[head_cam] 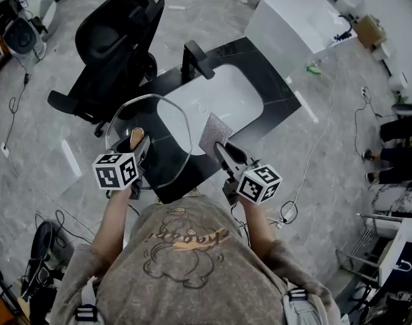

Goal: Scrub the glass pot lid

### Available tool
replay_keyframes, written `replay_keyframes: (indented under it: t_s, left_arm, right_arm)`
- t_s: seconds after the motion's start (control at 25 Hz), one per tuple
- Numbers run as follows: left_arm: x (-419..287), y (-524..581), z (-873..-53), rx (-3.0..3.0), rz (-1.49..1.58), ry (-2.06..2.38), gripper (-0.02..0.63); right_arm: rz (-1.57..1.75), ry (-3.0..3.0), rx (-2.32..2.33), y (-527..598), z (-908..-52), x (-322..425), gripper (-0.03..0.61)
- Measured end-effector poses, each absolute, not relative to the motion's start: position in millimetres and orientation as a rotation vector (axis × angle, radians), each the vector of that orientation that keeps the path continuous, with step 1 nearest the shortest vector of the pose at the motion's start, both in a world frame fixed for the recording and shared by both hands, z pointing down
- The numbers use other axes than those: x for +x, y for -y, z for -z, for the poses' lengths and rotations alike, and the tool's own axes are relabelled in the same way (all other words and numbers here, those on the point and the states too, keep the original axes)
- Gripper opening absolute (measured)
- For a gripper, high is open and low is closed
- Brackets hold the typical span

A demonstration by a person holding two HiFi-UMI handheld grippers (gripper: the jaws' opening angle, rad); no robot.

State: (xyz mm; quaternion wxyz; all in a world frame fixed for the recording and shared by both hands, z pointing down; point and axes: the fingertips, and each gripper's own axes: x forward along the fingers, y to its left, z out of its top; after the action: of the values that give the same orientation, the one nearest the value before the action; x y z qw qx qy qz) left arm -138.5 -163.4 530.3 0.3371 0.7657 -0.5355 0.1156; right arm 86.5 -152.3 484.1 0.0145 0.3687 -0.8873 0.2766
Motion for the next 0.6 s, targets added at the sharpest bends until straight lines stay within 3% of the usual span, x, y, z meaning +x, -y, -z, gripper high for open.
replay_keyframes:
  t_s: [0.6]
  left_arm:
    - [-124.3,176.1,-625.8,2.003,-0.713,1.406,0.179]
  right_arm:
    - [-0.88,2.746,1.191,145.3,-490.7,83.9,0.077]
